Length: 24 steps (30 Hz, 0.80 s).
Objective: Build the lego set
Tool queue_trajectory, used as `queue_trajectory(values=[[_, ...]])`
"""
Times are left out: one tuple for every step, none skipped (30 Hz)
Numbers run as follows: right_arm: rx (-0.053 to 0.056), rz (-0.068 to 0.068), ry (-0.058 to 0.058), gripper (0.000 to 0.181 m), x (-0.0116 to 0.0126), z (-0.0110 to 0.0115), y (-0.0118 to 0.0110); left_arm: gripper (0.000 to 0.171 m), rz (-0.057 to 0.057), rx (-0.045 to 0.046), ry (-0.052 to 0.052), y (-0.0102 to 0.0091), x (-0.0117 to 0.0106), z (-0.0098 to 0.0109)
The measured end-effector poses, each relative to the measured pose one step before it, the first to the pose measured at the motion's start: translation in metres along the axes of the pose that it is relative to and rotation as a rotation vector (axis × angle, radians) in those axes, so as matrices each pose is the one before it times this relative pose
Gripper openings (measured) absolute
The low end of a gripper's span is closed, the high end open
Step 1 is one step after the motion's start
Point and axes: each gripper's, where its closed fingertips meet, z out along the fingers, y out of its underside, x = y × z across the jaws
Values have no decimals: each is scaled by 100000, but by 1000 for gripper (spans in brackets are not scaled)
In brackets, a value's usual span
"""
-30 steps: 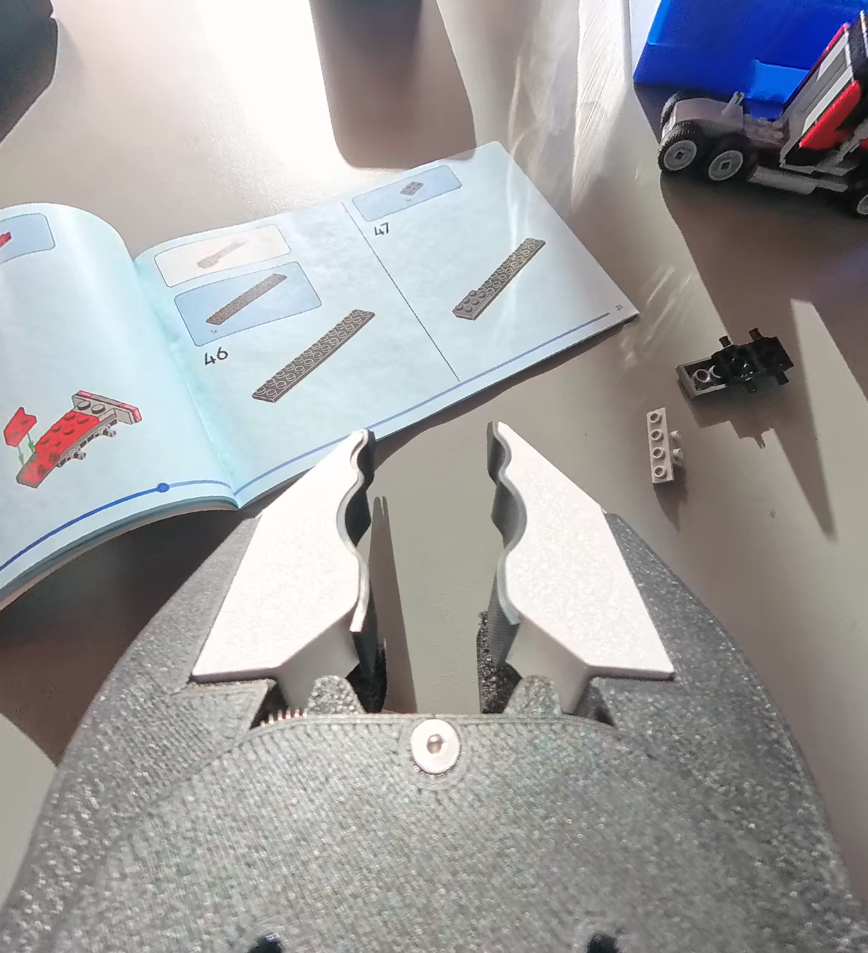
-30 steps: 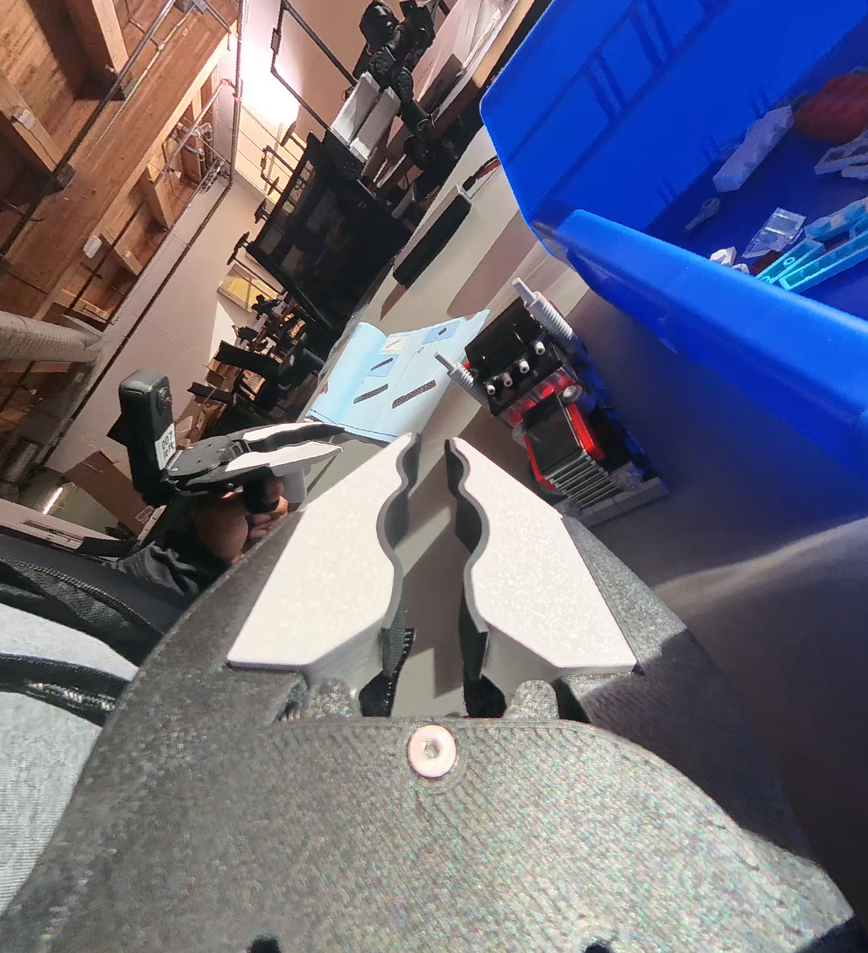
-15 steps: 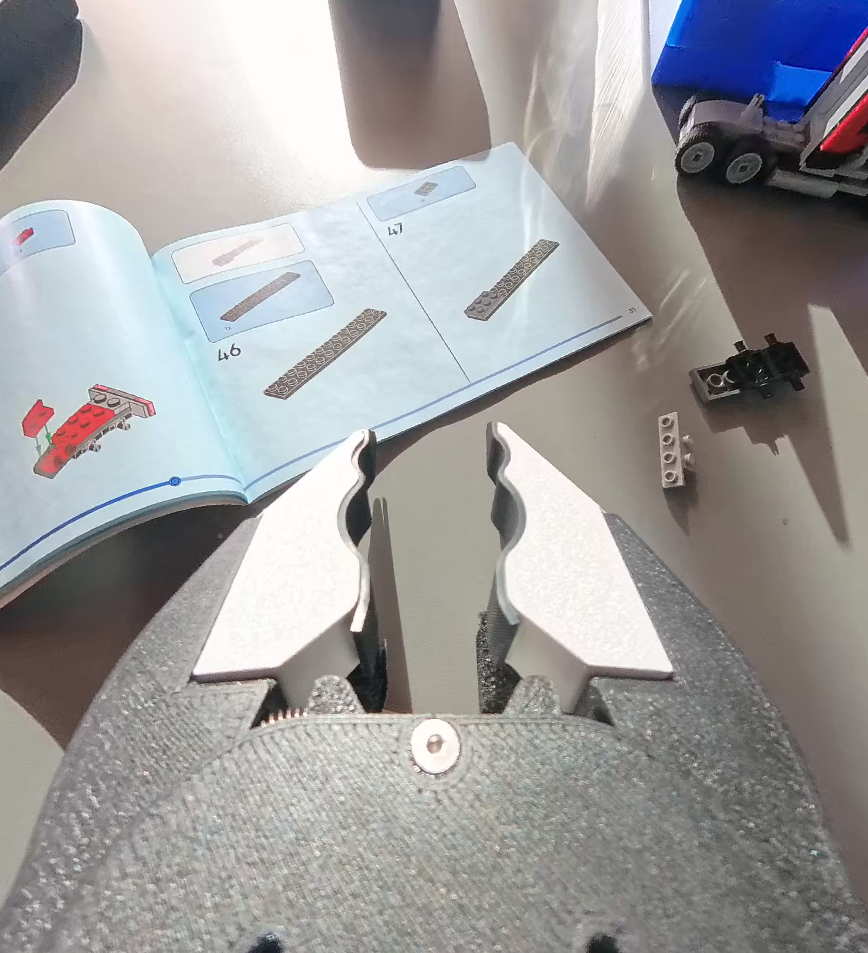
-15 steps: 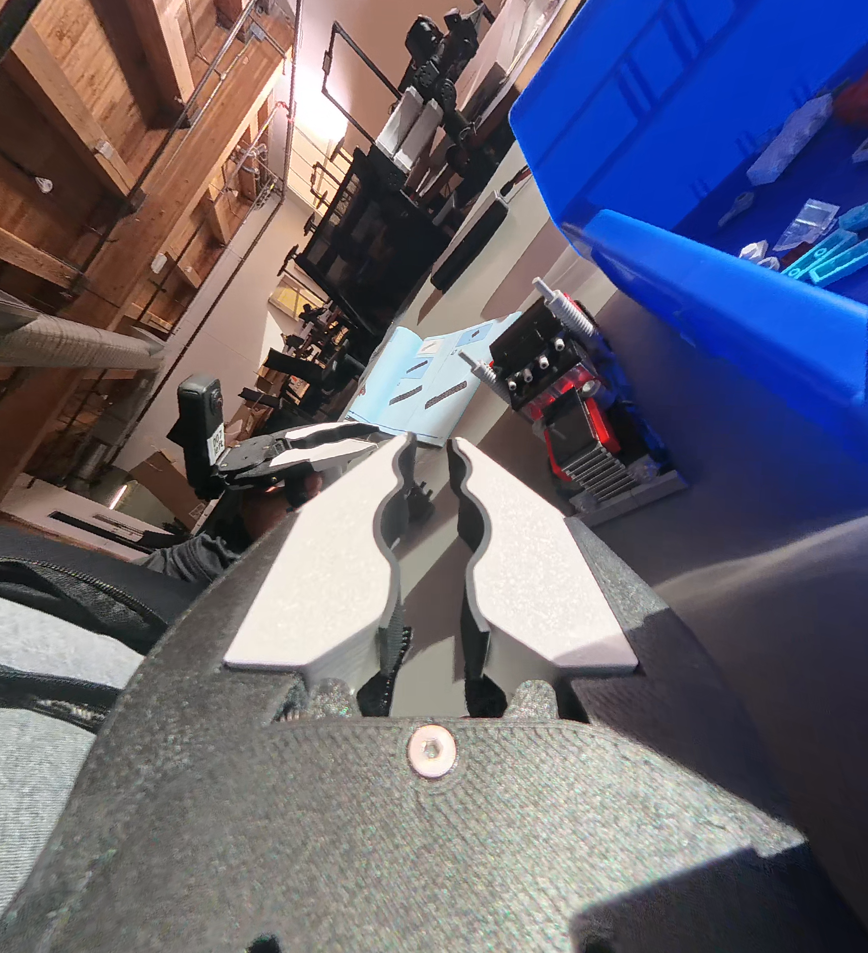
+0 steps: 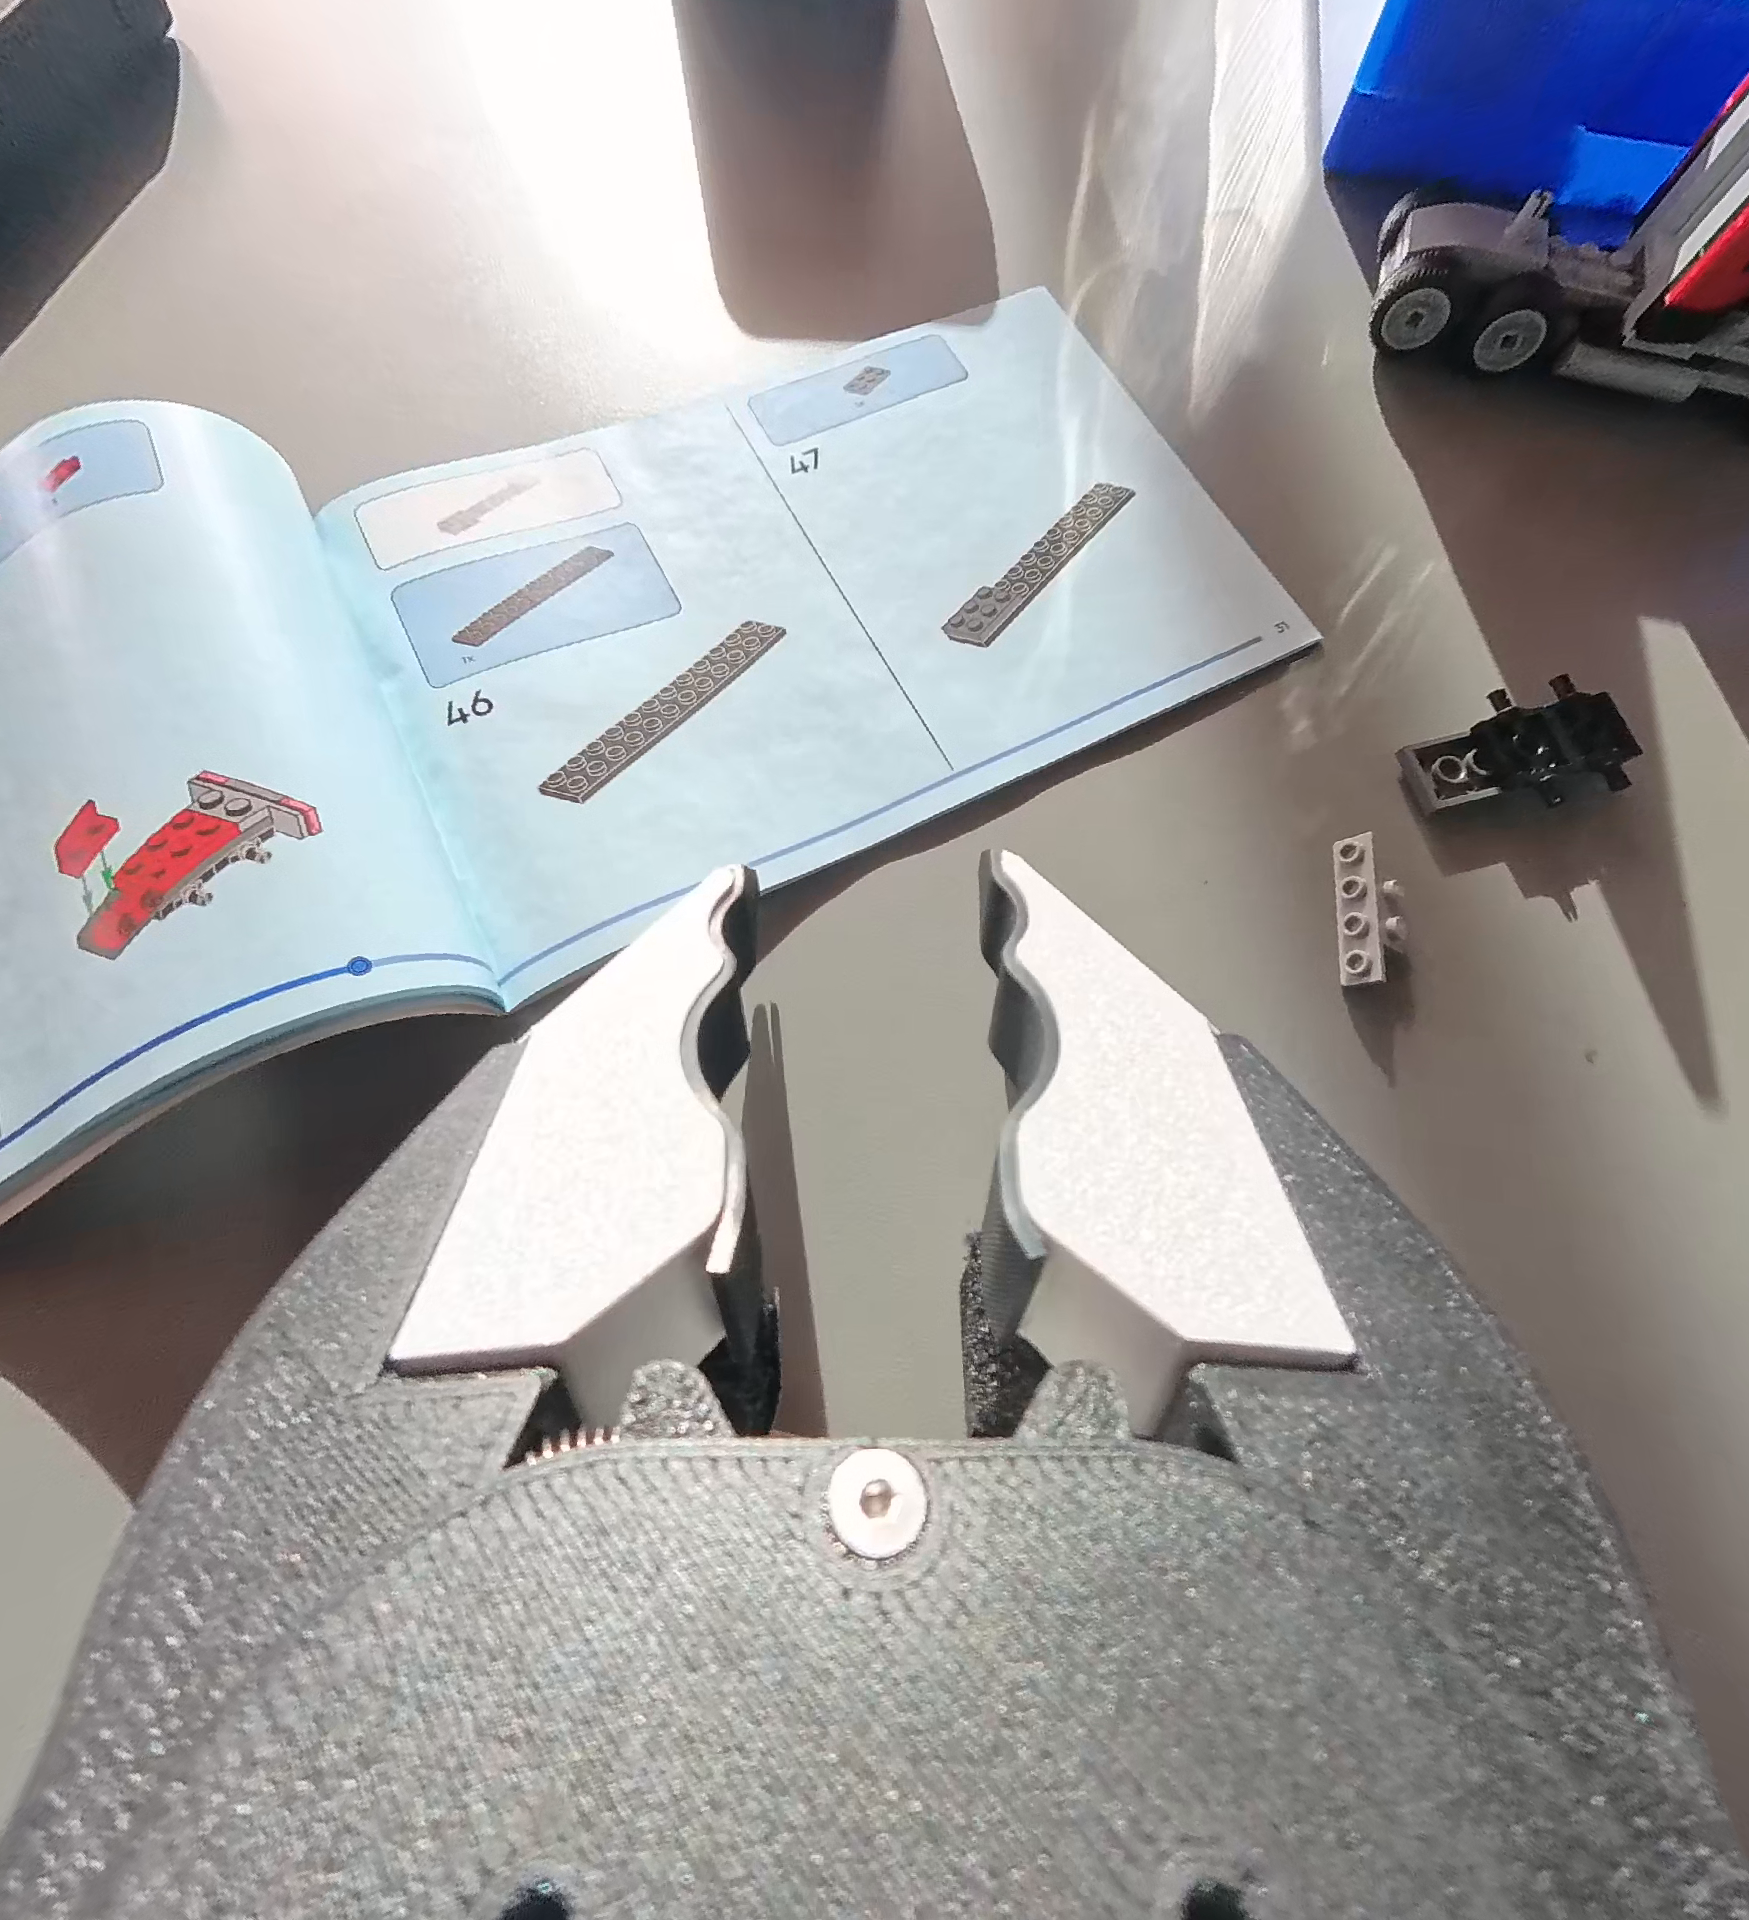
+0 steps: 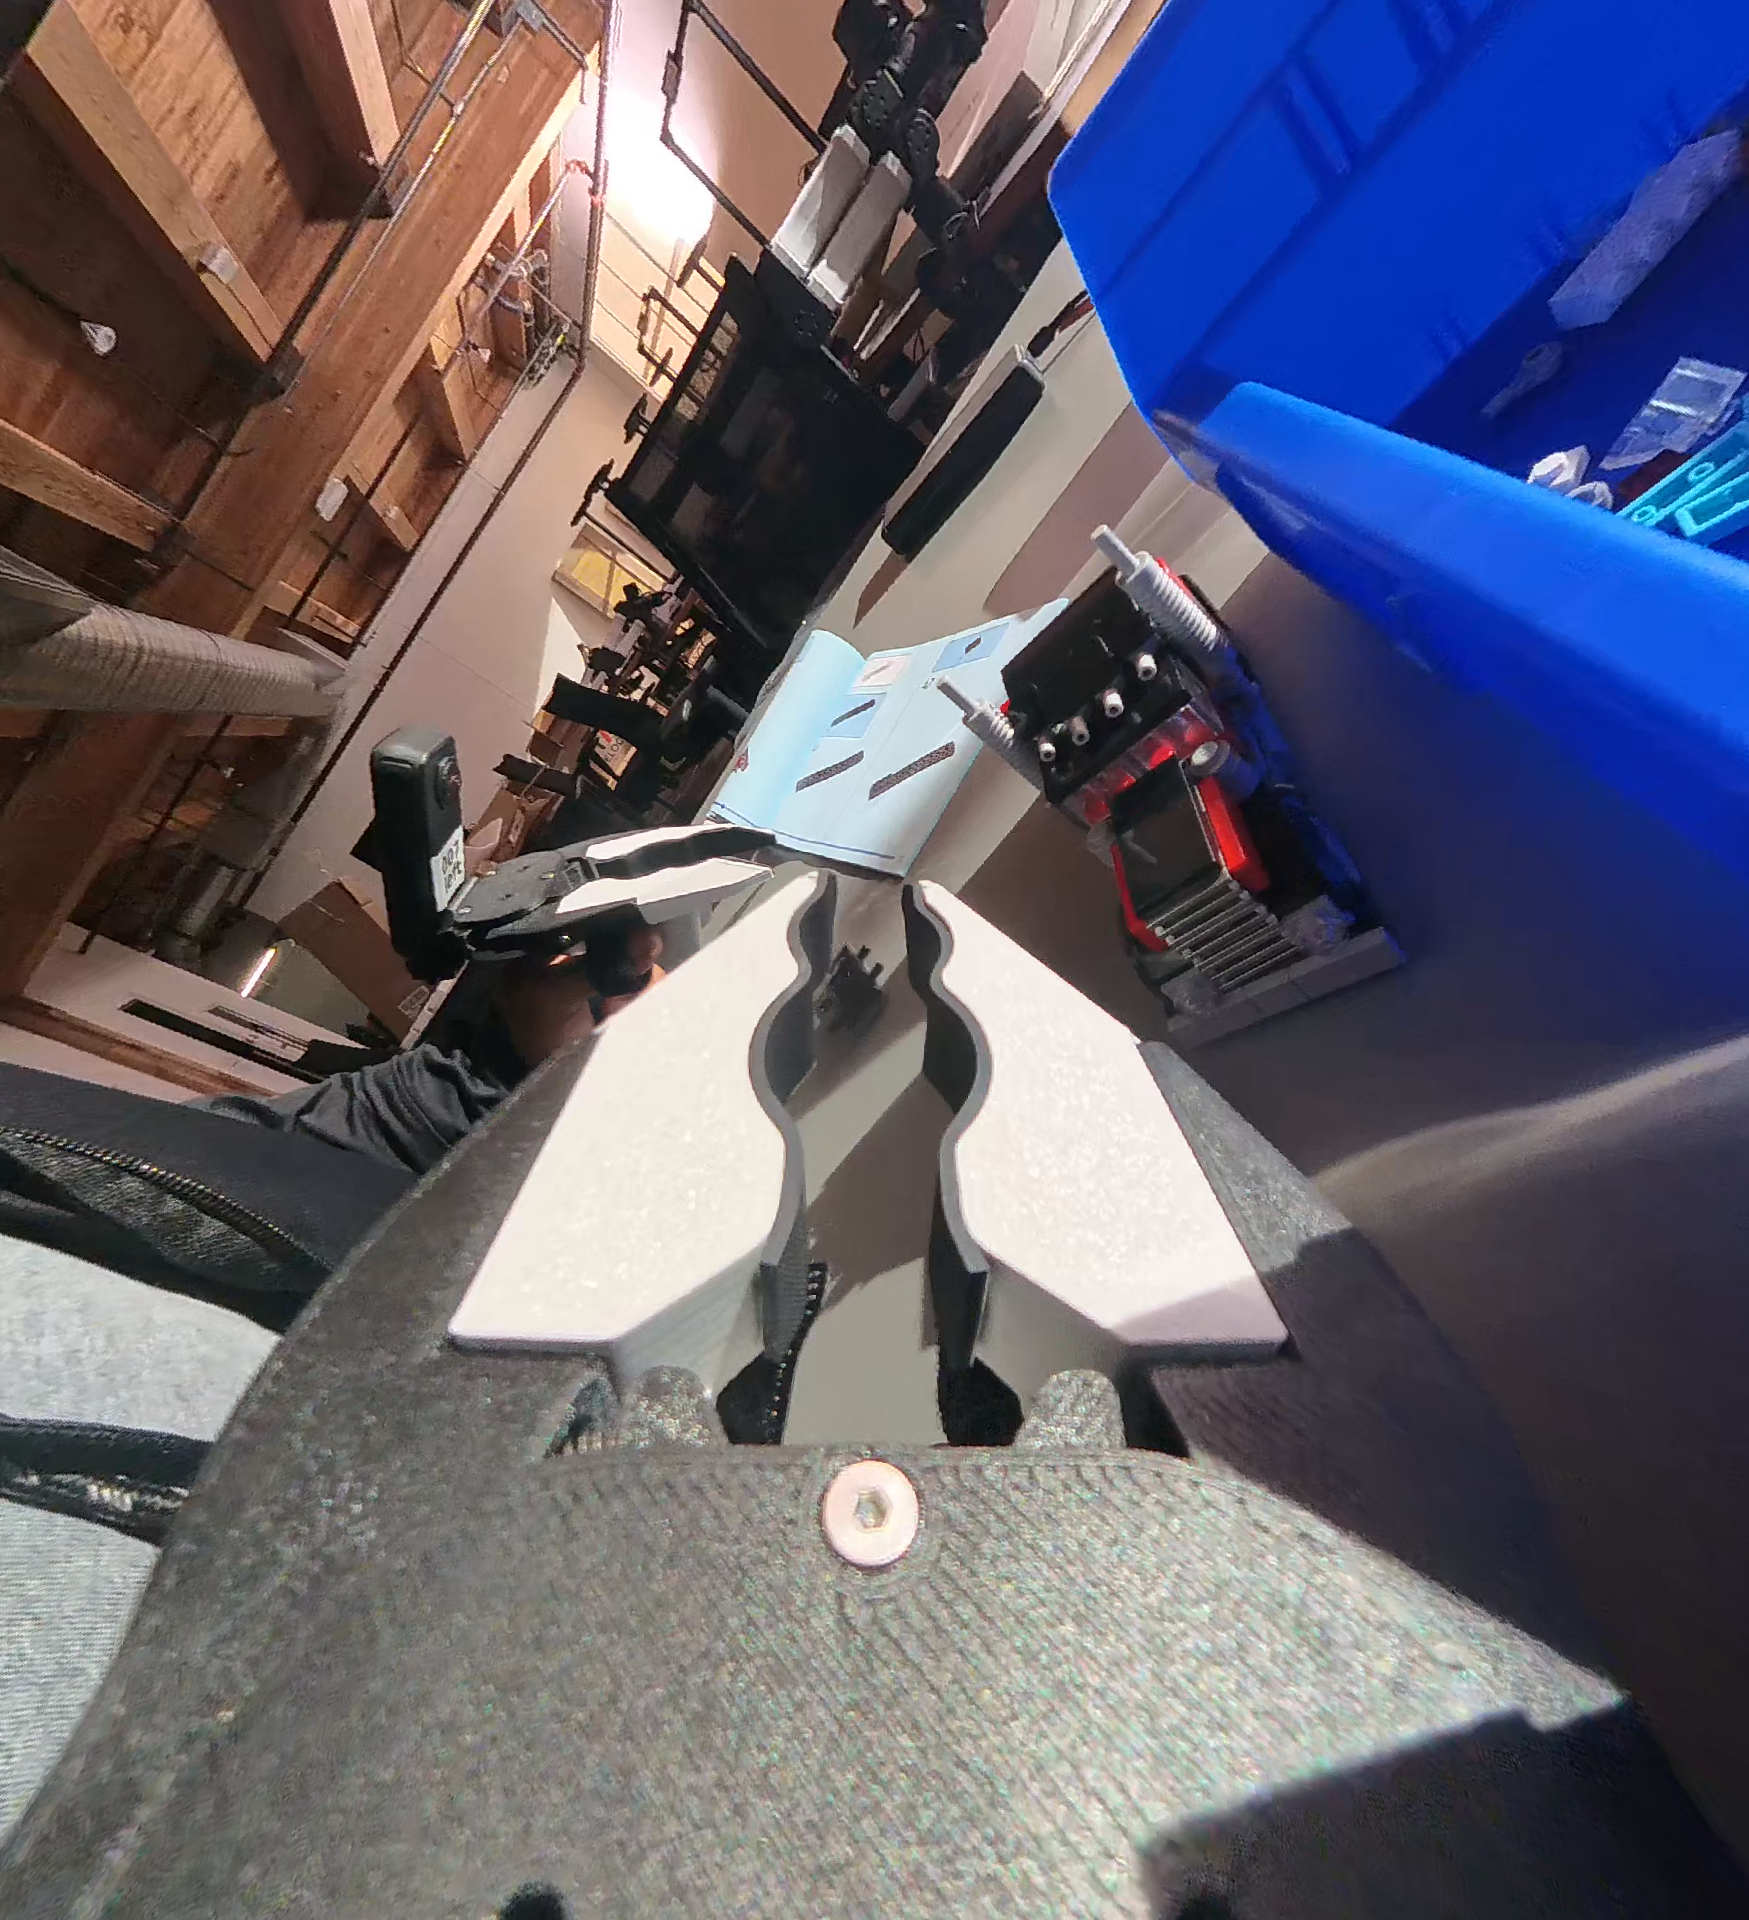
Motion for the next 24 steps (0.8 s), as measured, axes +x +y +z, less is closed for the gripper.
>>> queue_trajectory(values=[[75, 346, -365, 14, -21, -56, -19, 45, 89, -80, -167, 12, -11, 11], [-1, 280, -608, 14, -58, -22, -6, 45, 45, 33, -247, -7, -26, -10], [-49, 155, -427, 14, -47, -19, -4, 45, 5, 40, -248, 0, -24, -4], [-148, 84, -381, 14, -44, -18, 19, 45, 0, 58, -198, -2, -17, -3], [-168, 60, -397, 14, -50, -21, 29, 45, -50, 25, -209, -11, -35, -6], [-33, 87, -409, 14, -46, -20, 2, 45, -74, 7, -228, -1, -27, 0], [-89, 169, -229, 14, -12, -31, 8, 45, -21, -69, -120, 11, -17, 9], [-22, 211, -460, 14, -41, -25, -9, 45, 57, -162, -42, 17, -3, 11], [20, 166, -469, 14, -57, -36, -7, 45, 80, -266, 34, 27, 14, 27], [-79, 107, -199, 14, -12, -22, 1, 45, 145, -297, 130, 25, 21, 32], [-2, -3, -327, 14, -43, -20, -1, 45, 151, -310, 144, 32, 24, 24], [25, -159, -518, 14, -80, -12, 5, 45, 120, -283, 60, 29, 14, 26], [-37, -293, -650, 14, -118, -10, 17, 45, 90, -152, -60, 15, 2, 13], [-81, -353, -792, 14, -142, -14, 17, 45, 52, -8, -138, 1, -13, 1], [-60, -383, -1023, 14, -172, -12, 14, 45, 19, 129, -138, -7, -7, -19], [-117, -304, -1282, 15, -200, -14, 20, 45, -13, 325, -91, -35, -16, -22], [-189, -113, -1402, 15, -195, -25, 20, 45, -31, 645, 30, -65, 0, -65], [-192, 100, -1416, 15, -183, -33, 17, 45, -273, 890, -95, -87, -27, -81], [-31, 262, -1417, 15, -179, -41, -8, 45, -556, 831, -339, -84, -92, -83], [228, 205, -1624, 16, -202, -83, -48, 45, -619, 407, -341, -39, -96, -47], [497, 136, -1805, 16, -251, -107, -86, 45, -446, 35, -294, -2, -79, -5], [640, 149, -1740, 16, -236, -137, -103, 45, -193, -99, -433, 16, -58, 6], [607, 185, -1461, 16, -195, -139, -93, 45, -45, -147, -536, 22, -63, 4], [389, -2, -1046, 16, -142, -162, -77, 45, -39, -99, -701, 15, -77, 8]])
